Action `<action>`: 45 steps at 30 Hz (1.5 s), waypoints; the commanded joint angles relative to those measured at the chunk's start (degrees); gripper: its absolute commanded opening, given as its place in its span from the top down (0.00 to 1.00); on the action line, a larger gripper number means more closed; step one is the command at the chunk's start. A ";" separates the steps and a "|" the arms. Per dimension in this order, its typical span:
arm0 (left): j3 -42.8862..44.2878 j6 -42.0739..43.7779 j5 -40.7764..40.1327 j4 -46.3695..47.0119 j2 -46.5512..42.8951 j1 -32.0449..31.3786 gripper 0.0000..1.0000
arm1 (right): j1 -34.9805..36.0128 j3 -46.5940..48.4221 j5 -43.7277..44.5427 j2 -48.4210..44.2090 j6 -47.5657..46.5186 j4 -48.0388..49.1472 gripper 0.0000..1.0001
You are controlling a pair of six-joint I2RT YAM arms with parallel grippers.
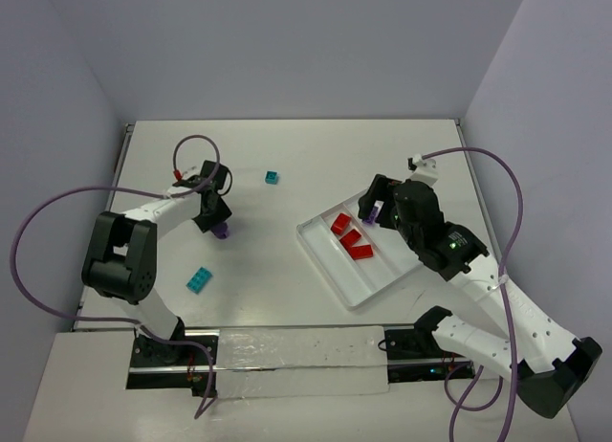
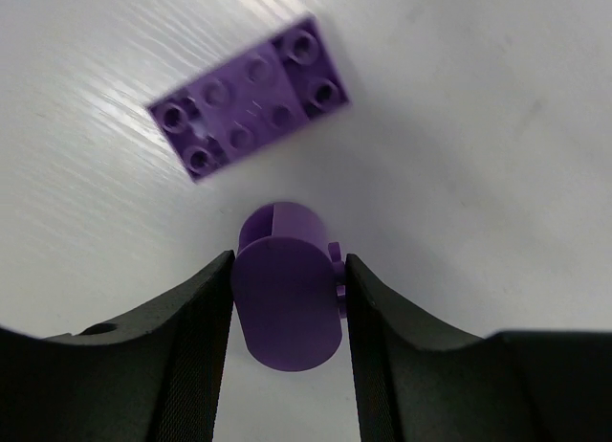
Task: Sort the legos into containers by color
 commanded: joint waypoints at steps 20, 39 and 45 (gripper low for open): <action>43.06 5.72 19.67 1.64 15.42 -30.94 1.00 | -0.23 1.88 9.71 -10.07 3.20 -2.89 0.08; 58.69 1.59 29.08 9.59 36.32 -38.17 0.90 | -0.23 3.35 10.59 -11.06 3.74 -5.11 0.08; 59.96 2.64 29.22 9.13 36.65 -38.47 0.35 | -0.23 3.24 10.77 -11.29 3.87 -5.67 0.08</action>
